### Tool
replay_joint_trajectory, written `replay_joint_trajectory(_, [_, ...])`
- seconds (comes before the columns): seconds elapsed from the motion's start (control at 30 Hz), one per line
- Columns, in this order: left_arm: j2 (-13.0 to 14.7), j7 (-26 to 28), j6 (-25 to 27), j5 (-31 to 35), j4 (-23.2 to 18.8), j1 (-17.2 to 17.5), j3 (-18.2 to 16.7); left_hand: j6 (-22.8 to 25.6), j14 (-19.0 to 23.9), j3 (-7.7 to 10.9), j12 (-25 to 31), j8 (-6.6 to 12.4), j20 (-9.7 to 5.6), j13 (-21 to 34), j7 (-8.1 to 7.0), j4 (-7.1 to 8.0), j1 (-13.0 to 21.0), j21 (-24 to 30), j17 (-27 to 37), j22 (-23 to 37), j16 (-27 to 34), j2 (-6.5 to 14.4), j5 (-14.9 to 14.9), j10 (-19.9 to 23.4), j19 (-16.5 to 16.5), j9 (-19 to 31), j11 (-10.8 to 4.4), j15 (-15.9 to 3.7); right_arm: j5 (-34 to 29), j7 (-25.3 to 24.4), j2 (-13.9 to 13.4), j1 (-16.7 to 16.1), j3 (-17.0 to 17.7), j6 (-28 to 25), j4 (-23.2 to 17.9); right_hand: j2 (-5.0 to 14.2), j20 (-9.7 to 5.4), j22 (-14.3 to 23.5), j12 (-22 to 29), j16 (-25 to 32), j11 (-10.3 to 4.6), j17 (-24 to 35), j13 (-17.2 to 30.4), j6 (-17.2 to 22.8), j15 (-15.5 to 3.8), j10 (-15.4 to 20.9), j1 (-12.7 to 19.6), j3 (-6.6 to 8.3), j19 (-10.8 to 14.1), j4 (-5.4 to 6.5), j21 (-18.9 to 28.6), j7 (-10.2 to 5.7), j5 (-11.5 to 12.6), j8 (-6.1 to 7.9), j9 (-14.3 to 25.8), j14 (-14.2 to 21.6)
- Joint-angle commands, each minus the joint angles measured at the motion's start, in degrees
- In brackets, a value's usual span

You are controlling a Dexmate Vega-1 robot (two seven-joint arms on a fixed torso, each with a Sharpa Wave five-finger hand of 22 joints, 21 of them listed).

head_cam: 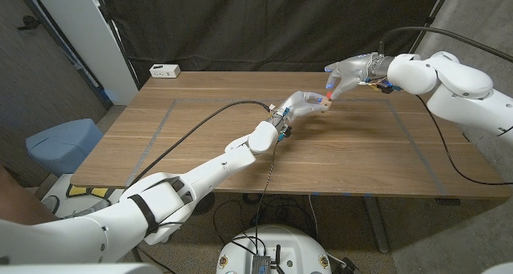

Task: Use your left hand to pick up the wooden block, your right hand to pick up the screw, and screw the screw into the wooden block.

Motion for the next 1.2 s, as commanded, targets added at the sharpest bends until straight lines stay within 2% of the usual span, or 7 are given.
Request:
replay_joint_trajectory(0.03, [-0.12, 0.02, 0.09, 0.04, 0.34, -0.10, 0.01, 4.68, 0.46, 1.22, 0.51, 0.43, 0.12, 0.37, 1.34, 0.83, 2.76, 0.10, 0.15, 0.19, -0.25, 3.05, 0.25, 0.45, 0.12, 0.26, -0.16, -5.49, -1.61, -0.50, -0.15, -0.81, 0.98, 3.27, 0.91, -0.11, -0.17, 0.09, 0.29, 0.39, -0.86, 0.09, 0.11, 0.20, -0.73, -0.09, 1.26, 0.55, -0.20, 0.10, 0.35, -0.59, -0.17, 0.59, 0.31, 0.10])
replay_joint_trajectory(0.43, [-0.04, 0.17, 0.20, 0.05, 0.26, -0.02, -0.03, 4.63, 0.46, 1.25, 0.52, 0.38, 0.18, 0.41, 1.31, 0.82, 2.75, 0.09, 0.14, 0.19, -0.26, 3.04, 0.25, 0.53, 0.10, 0.26, -0.17, -5.41, -2.46, 3.08, 0.40, 0.28, 0.63, 4.00, 1.10, -0.72, -0.19, 0.11, -0.09, 0.15, -0.86, 0.25, 0.12, -1.55, -0.61, -1.28, 2.17, 0.82, -1.02, 0.43, 0.17, -0.74, -0.27, 0.12, 0.60, -0.89])
replay_joint_trajectory(0.83, [-0.02, 0.29, -0.04, 0.16, 0.28, -0.07, -0.02, 4.70, 0.50, 1.27, 0.48, 0.37, 0.21, 0.44, 1.33, 0.83, 2.72, 0.08, 0.16, 0.19, -0.25, 3.04, 0.25, 0.50, 0.07, 0.26, -0.16, -5.43, -3.07, 3.30, 1.14, 0.31, 0.66, 4.65, 1.57, -0.87, -0.09, 0.12, -0.16, 0.15, -0.76, 0.37, 0.14, -2.54, -0.27, -1.87, 2.26, 0.91, -1.61, 0.73, 0.09, -0.82, -0.31, -0.16, 0.73, -1.37])
replay_joint_trajectory(1.2, [-0.01, 0.46, 0.00, 0.24, 0.23, -0.11, -0.07, 4.80, 0.47, 1.26, 0.45, 0.38, 0.21, 0.43, 1.26, 0.83, 2.68, 0.07, 0.18, 0.19, -0.25, 3.01, 0.24, 0.53, 0.05, 0.26, -0.15, -5.49, -2.68, 2.39, 2.05, 0.71, 0.52, 6.00, 3.33, -0.66, -0.51, 0.14, 0.39, 0.57, -1.63, 0.45, 0.13, 0.04, -0.84, -0.81, 3.48, 1.60, -1.57, 0.76, 0.33, -0.82, -0.21, 1.16, 1.08, -0.69])
